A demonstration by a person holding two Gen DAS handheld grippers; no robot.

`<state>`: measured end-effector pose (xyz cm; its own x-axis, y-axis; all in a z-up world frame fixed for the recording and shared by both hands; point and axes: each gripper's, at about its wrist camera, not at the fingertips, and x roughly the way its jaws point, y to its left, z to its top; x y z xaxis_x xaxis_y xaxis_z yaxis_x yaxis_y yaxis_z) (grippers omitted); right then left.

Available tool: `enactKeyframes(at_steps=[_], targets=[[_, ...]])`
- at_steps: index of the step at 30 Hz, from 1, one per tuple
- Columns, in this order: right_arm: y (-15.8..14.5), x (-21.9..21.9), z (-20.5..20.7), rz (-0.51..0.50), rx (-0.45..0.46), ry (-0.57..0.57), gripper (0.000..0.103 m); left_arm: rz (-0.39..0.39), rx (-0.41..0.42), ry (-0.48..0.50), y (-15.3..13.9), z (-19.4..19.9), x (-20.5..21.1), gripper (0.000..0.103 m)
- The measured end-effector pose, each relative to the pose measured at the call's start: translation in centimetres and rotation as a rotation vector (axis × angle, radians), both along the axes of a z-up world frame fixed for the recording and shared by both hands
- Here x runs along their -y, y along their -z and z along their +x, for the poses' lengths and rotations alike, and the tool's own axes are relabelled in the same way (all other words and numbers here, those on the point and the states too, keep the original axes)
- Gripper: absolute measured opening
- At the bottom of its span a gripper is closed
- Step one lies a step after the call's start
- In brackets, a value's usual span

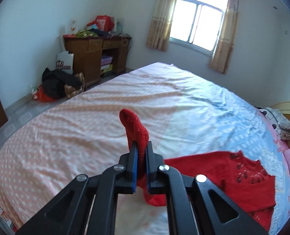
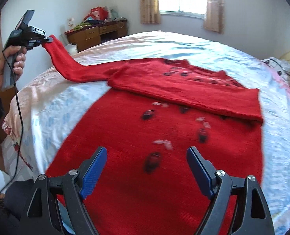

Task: Fold small clothes
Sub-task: 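Fold the held sleeve across the sweater body and open the left gripper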

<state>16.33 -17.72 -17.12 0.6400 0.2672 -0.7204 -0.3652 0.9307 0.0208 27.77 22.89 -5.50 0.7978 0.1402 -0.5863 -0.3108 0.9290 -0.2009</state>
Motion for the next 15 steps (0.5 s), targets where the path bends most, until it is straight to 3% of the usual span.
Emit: enactKeyframes(at_steps=[15], targets=[[1.0, 5.8, -1.5, 0.023, -0.029, 0.064, 0.084, 0.021, 0.085, 0.115, -5.1, 2.4, 8.2, 0.007]])
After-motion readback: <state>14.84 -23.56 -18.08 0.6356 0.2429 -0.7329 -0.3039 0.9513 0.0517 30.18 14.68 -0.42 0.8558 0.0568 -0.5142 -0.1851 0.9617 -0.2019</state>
